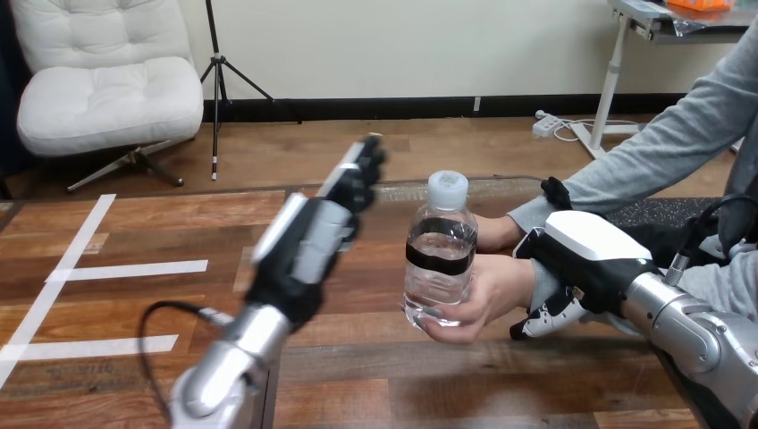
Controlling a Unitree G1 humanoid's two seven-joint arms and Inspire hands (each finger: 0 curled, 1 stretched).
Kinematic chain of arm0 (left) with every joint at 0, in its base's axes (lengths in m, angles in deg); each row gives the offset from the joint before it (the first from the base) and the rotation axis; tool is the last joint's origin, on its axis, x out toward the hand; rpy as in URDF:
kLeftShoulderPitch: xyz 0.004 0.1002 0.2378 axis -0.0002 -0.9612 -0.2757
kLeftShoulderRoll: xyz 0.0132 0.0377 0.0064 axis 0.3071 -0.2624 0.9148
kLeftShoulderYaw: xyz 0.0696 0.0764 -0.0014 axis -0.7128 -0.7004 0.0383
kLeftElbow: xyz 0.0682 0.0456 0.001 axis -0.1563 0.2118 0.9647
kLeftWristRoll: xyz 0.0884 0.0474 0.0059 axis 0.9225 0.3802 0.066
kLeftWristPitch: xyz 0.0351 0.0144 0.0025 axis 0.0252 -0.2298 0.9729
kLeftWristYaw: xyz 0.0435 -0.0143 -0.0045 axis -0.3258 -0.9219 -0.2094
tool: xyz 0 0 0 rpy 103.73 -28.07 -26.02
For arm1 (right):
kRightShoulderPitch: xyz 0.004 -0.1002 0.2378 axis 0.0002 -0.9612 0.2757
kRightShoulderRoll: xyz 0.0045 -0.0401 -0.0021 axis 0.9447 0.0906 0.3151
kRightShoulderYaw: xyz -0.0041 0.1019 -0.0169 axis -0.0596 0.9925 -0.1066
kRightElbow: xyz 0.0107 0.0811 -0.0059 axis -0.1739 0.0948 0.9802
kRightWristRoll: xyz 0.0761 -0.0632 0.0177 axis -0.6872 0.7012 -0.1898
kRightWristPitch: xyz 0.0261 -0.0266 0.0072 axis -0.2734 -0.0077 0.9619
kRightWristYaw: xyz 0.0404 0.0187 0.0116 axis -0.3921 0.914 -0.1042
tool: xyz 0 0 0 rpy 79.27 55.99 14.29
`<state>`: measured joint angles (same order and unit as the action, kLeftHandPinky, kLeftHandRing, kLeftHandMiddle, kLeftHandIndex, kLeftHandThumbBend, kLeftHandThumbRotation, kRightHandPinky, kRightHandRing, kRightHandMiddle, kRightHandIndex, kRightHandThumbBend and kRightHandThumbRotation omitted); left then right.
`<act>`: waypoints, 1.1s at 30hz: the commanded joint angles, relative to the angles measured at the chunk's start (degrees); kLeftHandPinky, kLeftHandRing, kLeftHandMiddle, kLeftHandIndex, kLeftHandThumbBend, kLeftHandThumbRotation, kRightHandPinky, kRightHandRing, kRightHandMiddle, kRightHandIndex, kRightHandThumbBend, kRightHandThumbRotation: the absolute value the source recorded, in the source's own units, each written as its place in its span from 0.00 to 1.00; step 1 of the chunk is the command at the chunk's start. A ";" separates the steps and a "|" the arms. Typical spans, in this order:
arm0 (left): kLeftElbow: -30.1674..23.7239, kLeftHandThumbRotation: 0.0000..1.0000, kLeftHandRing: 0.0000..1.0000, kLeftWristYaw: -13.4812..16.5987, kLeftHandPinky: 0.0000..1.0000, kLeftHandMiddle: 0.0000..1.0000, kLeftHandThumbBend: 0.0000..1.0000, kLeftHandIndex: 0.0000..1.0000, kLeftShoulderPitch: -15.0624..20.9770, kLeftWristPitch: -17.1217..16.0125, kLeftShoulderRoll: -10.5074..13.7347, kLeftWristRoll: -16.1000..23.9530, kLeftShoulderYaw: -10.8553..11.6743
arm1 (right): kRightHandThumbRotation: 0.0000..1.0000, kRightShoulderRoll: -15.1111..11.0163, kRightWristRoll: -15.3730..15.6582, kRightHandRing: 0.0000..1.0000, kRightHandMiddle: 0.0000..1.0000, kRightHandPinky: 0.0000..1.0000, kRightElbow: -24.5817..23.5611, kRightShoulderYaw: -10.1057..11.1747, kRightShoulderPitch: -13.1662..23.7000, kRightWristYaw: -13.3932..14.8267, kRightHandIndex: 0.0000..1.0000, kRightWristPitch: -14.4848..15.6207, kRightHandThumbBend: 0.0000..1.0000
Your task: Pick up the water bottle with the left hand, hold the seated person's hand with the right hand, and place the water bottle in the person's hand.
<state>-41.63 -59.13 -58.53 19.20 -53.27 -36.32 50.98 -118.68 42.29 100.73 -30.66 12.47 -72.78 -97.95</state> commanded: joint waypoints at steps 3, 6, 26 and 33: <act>-5.54 1.00 1.00 -0.33 1.00 0.98 1.00 0.99 -0.77 0.69 2.30 -2.28 2.47 | 0.00 0.24 -1.95 0.17 0.22 0.13 -1.14 2.38 2.09 1.83 0.23 -1.27 0.75; -5.97 1.00 1.00 -0.57 1.00 0.98 1.00 0.99 -1.32 0.46 2.93 -2.90 3.20 | 0.00 0.22 -2.06 0.17 0.22 0.13 -0.98 2.43 2.12 1.81 0.23 -1.58 0.75; -10.24 1.00 0.99 2.05 1.00 0.97 1.00 0.95 -5.53 2.26 4.45 -5.48 6.92 | 0.00 0.36 -2.61 0.16 0.22 0.12 -0.23 2.62 2.51 1.42 0.23 -2.02 0.75; -9.76 1.00 0.98 2.45 1.00 0.97 1.00 0.94 -5.76 1.90 4.09 -5.83 7.60 | 0.00 0.25 -2.22 0.21 0.28 0.16 -0.71 2.53 2.66 1.36 0.30 -1.53 0.78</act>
<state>-48.86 -56.87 -66.04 21.52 -49.20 -41.31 58.09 -118.68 41.90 101.11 -30.24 12.47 -72.77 -98.05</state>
